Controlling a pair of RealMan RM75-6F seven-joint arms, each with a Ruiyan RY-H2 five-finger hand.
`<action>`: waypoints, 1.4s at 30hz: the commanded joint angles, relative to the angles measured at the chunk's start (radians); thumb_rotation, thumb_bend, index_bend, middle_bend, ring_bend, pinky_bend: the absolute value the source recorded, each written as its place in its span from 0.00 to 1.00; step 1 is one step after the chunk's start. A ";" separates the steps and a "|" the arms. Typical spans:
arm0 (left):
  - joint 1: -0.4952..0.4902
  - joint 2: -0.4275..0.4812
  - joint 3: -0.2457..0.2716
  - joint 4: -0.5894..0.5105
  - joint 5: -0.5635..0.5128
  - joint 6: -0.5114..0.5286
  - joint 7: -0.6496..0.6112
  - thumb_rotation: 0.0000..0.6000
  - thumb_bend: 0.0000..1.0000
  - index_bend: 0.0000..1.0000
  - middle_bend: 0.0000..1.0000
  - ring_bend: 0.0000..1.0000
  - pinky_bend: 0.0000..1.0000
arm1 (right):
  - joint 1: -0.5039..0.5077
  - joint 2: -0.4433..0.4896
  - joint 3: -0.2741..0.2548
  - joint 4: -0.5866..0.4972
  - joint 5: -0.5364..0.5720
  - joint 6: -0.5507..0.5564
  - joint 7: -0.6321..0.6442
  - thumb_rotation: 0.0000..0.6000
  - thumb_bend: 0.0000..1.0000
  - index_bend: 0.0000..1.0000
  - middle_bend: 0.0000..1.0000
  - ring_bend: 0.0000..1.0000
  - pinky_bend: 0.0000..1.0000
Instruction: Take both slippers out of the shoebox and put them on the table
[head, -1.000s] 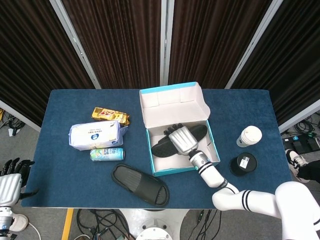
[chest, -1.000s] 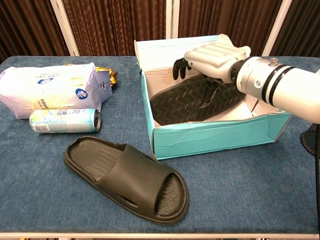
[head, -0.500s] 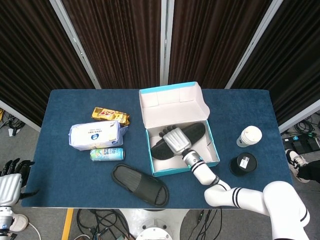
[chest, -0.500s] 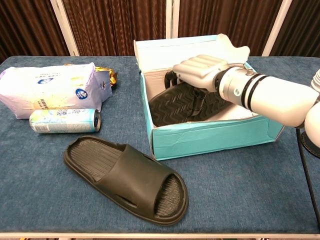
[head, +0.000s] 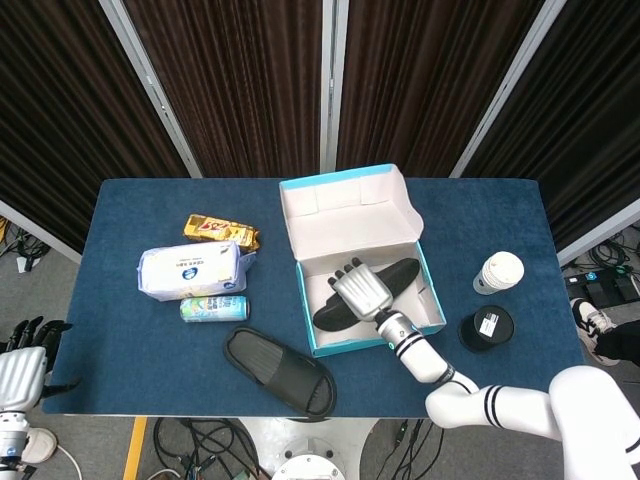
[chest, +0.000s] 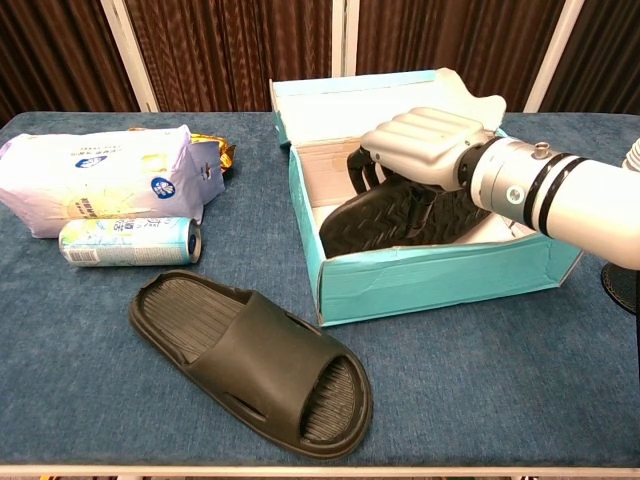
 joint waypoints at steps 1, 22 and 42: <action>0.002 0.000 0.001 -0.001 0.001 0.003 0.000 1.00 0.00 0.22 0.16 0.05 0.04 | 0.002 -0.026 -0.001 0.037 -0.010 -0.004 -0.006 1.00 0.06 0.47 0.45 0.39 0.32; 0.022 0.014 0.005 -0.021 -0.009 0.021 0.015 1.00 0.00 0.22 0.16 0.05 0.04 | 0.038 -0.122 0.078 0.315 -0.258 0.123 0.247 1.00 0.37 0.86 0.67 0.60 0.56; 0.010 0.039 0.000 -0.062 0.003 0.024 0.046 1.00 0.00 0.22 0.16 0.05 0.04 | -0.046 0.290 0.138 -0.328 -0.297 0.137 0.405 1.00 0.37 0.87 0.67 0.59 0.54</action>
